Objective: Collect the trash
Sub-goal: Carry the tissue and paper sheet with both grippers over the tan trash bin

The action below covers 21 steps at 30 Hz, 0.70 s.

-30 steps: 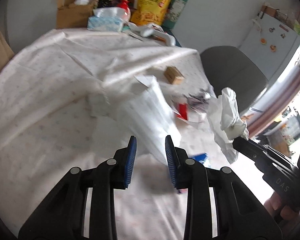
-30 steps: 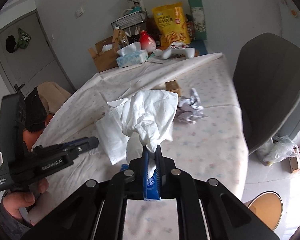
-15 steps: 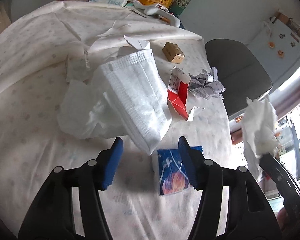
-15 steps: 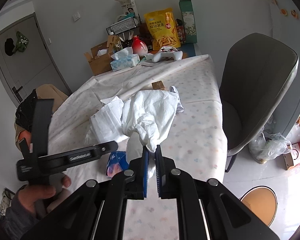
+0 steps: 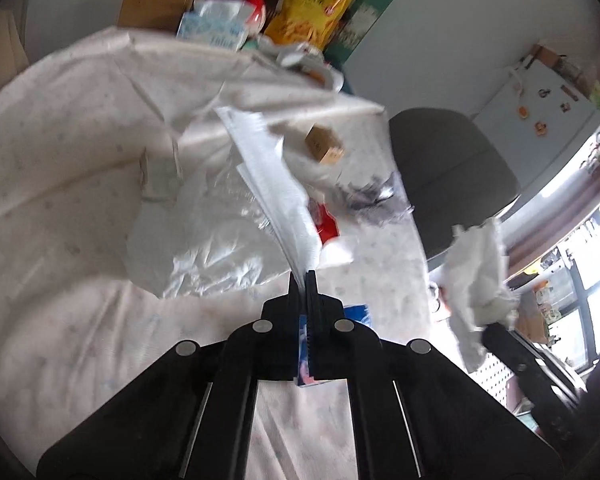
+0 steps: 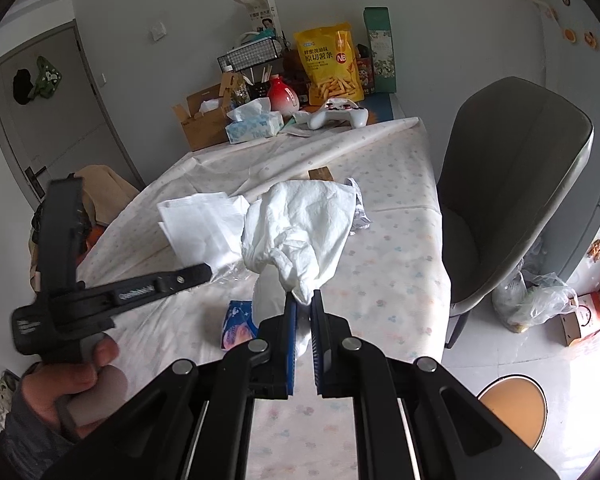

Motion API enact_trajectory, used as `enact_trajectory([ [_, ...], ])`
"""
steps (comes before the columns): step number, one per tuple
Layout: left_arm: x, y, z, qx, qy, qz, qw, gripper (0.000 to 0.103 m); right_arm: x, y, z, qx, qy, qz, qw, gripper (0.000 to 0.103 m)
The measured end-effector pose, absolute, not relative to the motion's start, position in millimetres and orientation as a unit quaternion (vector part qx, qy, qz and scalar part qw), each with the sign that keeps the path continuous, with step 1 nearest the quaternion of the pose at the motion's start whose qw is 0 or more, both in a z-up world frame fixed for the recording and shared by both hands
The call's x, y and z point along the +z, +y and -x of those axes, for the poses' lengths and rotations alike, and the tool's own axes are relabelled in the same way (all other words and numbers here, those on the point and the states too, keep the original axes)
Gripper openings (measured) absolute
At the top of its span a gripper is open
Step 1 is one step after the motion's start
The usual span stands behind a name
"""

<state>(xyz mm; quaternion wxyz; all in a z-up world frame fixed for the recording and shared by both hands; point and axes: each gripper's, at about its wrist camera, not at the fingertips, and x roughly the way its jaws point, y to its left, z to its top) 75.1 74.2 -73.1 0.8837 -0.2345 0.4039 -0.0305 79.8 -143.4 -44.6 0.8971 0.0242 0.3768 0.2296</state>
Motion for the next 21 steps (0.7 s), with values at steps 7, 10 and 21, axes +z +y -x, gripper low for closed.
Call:
enact_trajectory([
  [7, -36.8, 69.9, -57.4, -0.043, 0.362, 0.223, 0.904, 0.003, -33.0, -144.5, -73.9, 0.229, 0.365, -0.025, 0.902, 0.008],
  [10, -26.6, 67.2, -50.7, -0.049, 0.349, 0.220, 0.909, 0.003, -28.5, -146.6, -72.5, 0.230, 0.362, -0.029, 0.903, 0.008],
  [21, -8.1, 76.4, -27.6, -0.071, 0.318, 0.226, 0.918, 0.003, -15.3, -152.9, -63.6, 0.231, 0.346, -0.043, 0.908, 0.008],
])
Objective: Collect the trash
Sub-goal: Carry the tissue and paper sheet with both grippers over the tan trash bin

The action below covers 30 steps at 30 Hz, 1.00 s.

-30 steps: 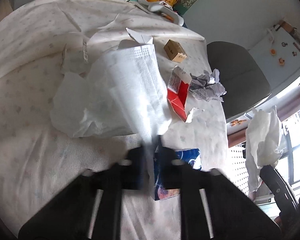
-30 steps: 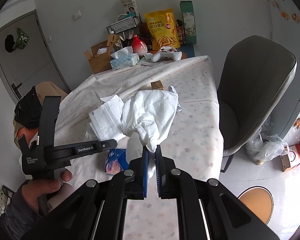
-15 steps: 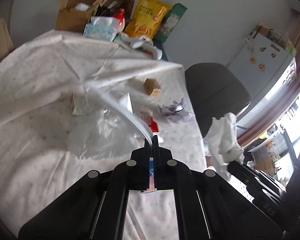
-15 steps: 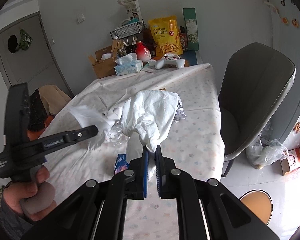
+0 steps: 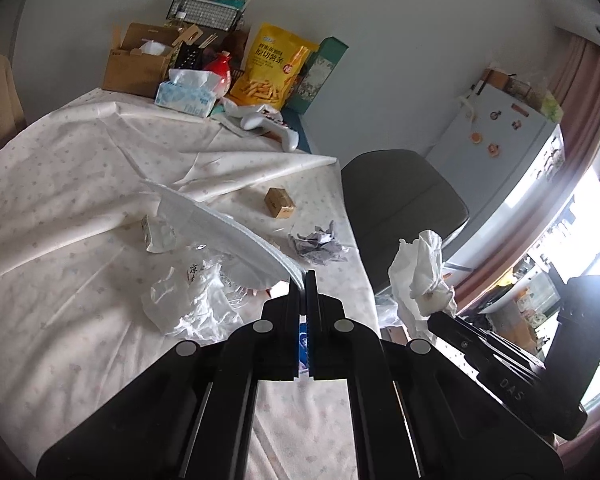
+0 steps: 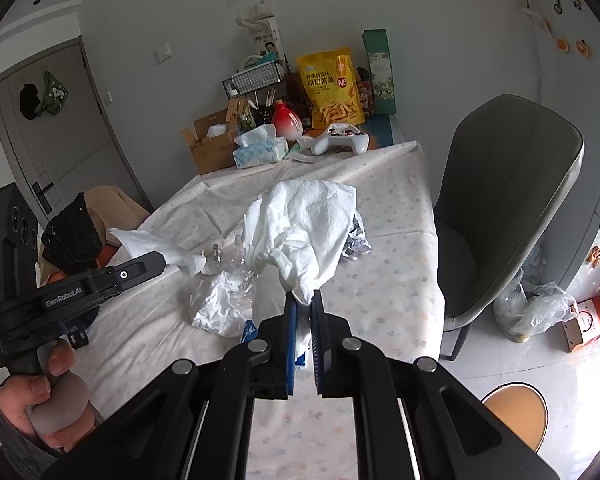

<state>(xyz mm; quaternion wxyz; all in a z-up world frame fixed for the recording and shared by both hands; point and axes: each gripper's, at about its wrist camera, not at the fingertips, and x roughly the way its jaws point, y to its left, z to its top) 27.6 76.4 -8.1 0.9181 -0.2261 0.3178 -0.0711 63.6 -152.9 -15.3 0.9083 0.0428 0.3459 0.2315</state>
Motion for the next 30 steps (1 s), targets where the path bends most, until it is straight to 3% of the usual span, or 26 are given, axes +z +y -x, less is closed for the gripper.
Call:
enact_trajectory([
  [12, -1.4, 28.4, -46.3, -0.124, 0.324, 0.194, 0.918, 0.003, -16.6, -198.5, -55.6, 0.193, 0.342, -0.072, 0.917, 0.008],
  [30, -34.9, -133.2, -102.2, -0.258, 0.395, 0.114, 0.875, 0.003, -42.0, -335.1, -42.5, 0.046, 0.360, -0.130, 0.923, 0.008],
])
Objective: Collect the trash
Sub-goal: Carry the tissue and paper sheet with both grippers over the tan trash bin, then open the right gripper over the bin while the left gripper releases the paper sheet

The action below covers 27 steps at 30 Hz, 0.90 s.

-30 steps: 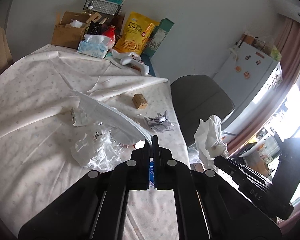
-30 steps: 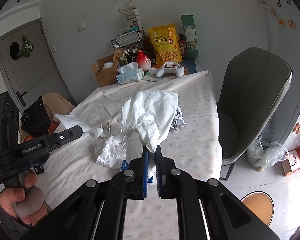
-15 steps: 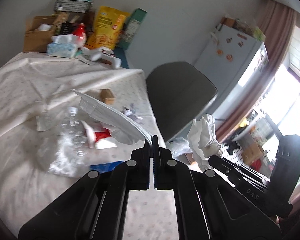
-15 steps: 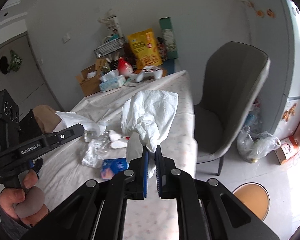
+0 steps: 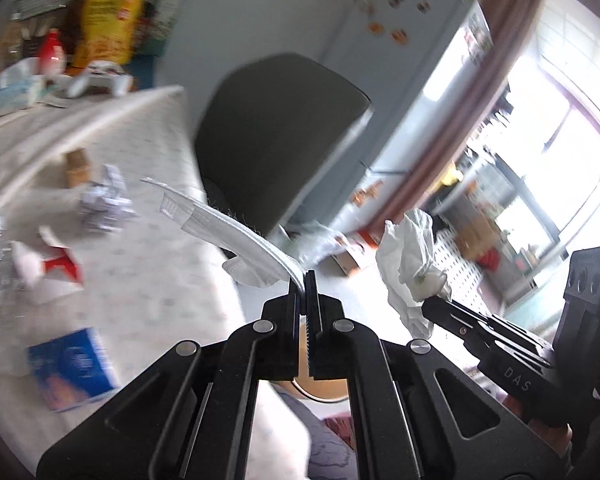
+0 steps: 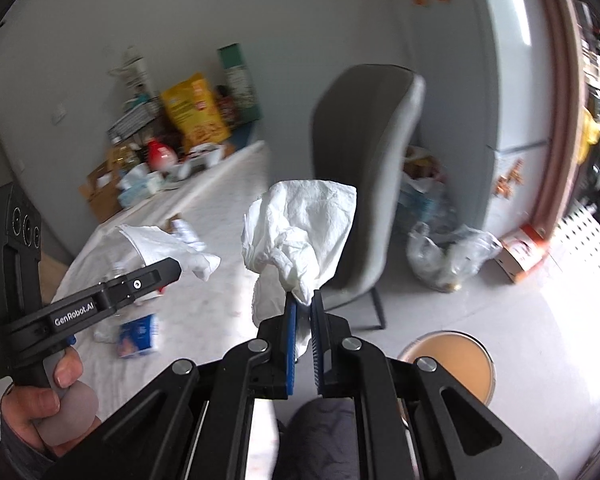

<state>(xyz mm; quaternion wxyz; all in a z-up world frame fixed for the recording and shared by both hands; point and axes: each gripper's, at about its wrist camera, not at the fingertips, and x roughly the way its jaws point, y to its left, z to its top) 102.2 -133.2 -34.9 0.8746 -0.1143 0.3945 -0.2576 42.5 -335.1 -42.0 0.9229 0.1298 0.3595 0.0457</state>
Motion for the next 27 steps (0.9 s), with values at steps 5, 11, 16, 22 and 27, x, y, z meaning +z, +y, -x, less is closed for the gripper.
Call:
enact_trajectory([
  [5, -56.4, -176.6, -111.9, -0.290, 0.424, 0.099, 0.852, 0.003, -60.1, -372.7, -40.6, 0.008, 0.378, -0.145, 0.915, 0.008],
  [11, -87.7, -218.7, -125.0, -0.310, 0.462, 0.087, 0.826, 0.003, -94.5, -412.1, -42.2, -0.030, 0.409, -0.163, 0.897, 0.008],
  [16, -116.6, -248.5, -134.7, -0.317, 0.495, 0.078, 0.805, 0.003, -132.4, -443.0, -41.5, -0.054, 0.437, -0.185, 0.878, 0.008],
  [22, -151.5, -276.0, -144.2, -0.317, 0.536, 0.069, 0.780, 0.003, -180.2, -473.4, -52.2, -0.072, 0.466, -0.212, 0.856, 0.014],
  [27, -167.4, -286.5, -146.6, -0.316, 0.550, 0.059, 0.771, 0.003, -207.1, -496.5, -53.9, -0.085, 0.471, -0.236, 0.845, 0.041],
])
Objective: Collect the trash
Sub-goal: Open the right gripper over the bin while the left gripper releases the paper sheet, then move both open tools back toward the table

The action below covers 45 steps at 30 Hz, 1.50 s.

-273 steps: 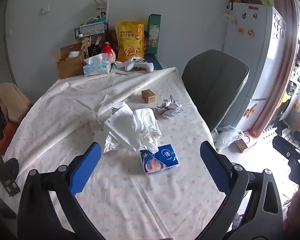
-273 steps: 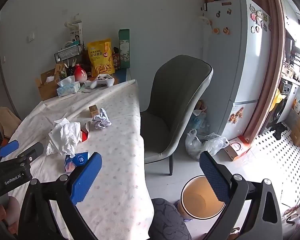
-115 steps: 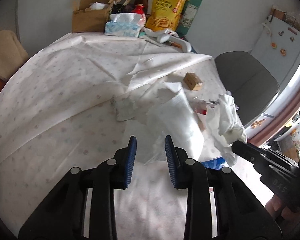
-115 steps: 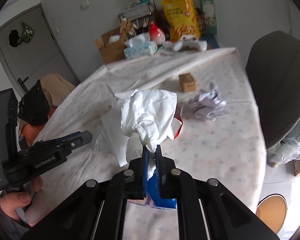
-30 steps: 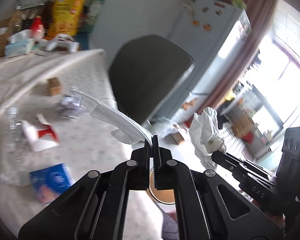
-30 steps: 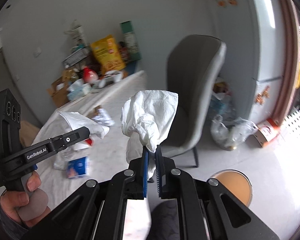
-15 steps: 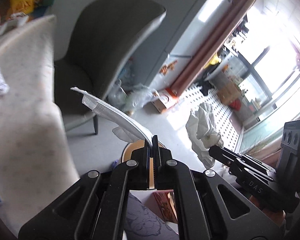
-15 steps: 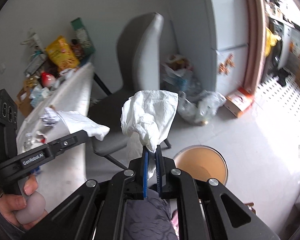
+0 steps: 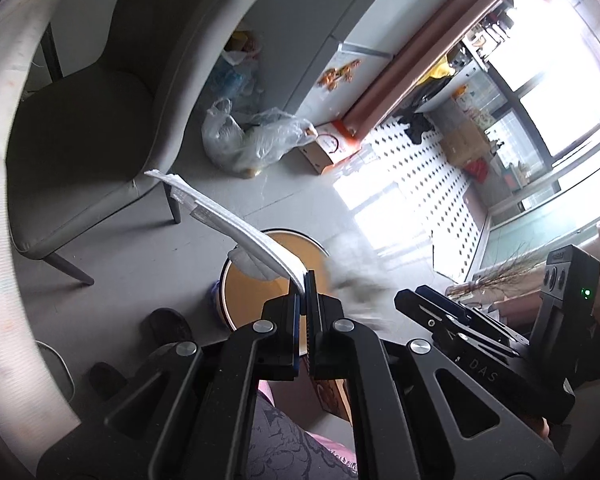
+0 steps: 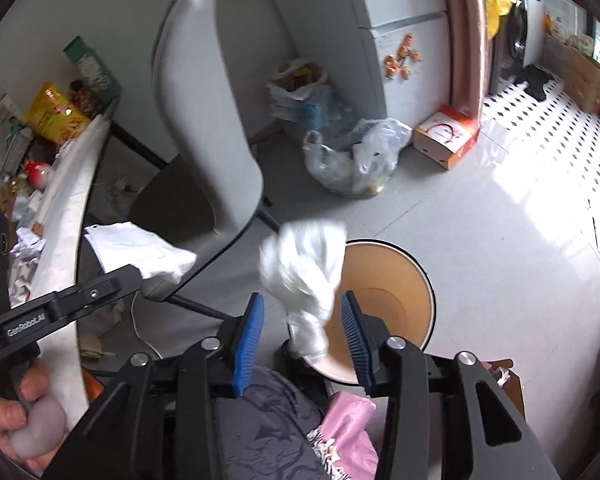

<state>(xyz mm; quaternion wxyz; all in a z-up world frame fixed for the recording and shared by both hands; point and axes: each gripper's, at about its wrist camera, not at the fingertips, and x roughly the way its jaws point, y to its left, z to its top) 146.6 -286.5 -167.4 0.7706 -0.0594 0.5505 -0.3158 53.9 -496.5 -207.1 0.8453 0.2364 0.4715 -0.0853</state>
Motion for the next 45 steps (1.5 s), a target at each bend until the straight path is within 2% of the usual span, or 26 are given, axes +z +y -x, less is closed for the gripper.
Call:
enact_trajectory([
  [4, -179.2, -301.4, -147.3, -0.320, 0.564, 0.052, 0.760, 0.003, -214.5, -511.0, -51.1, -0.102, 0.474, -0.246, 0.839, 0.041],
  [15, -200.5, -368.3, -130.0, -0.371, 0.598, 0.039, 0.710, 0.005, -185.6, -550.3, -6.3, -0.161, 0.448, -0.248, 0.844, 0.044],
  [16, -202.3, -372.1, -128.9, -0.375, 0.600, 0.037, 0.706, 0.014, -184.3, -553.3, -4.0, -0.166, 0.445, -0.251, 0.843, 0.044],
  [17, -203.4, -373.1, -128.2, -0.373, 0.602, 0.036, 0.705, 0.034, -183.1, -557.1, -0.4, -0.170, 0.442, -0.256, 0.843, 0.044],
  [19, -202.4, -372.6, -129.2, -0.371, 0.601, 0.047, 0.707, 0.060, -181.2, -565.2, 3.7, -0.179, 0.437, -0.262, 0.842, 0.044],
  [22, -196.4, -367.4, -132.8, -0.370, 0.596, 0.055, 0.711, 0.072, -176.4, -572.2, 6.8, -0.185, 0.425, -0.275, 0.842, 0.046],
  [26, -186.6, -356.1, -137.3, -0.366, 0.592, 0.064, 0.715, 0.076, -168.9, -566.9, 2.6, -0.177, 0.418, -0.273, 0.848, 0.046],
  [28, -178.6, -346.1, -138.9, -0.360, 0.586, 0.061, 0.723, 0.077, -164.3, -559.8, 1.0, -0.171, 0.415, -0.269, 0.852, 0.051],
  [30, -164.0, -331.0, -140.2, -0.346, 0.572, 0.059, 0.741, 0.081, -160.3, -553.8, 0.4, -0.166, 0.410, -0.268, 0.856, 0.061],
  [32, -148.6, -314.4, -142.2, -0.332, 0.557, 0.061, 0.759, 0.088, -153.5, -544.8, -2.2, -0.159, 0.404, -0.267, 0.860, 0.066],
  [36, -115.1, -270.3, -145.4, -0.297, 0.525, 0.086, 0.793, 0.094, -132.9, -517.3, -11.1, -0.147, 0.384, -0.246, 0.878, 0.086],
  [39, -91.8, -238.5, -143.5, -0.266, 0.498, 0.084, 0.821, 0.097, -115.4, -491.2, -21.7, -0.120, 0.366, -0.235, 0.893, 0.096],
  [45, -58.0, -181.0, -137.3, -0.208, 0.453, 0.070, 0.864, 0.098, -87.0, -436.8, -38.6, -0.069, 0.341, -0.197, 0.917, 0.096],
])
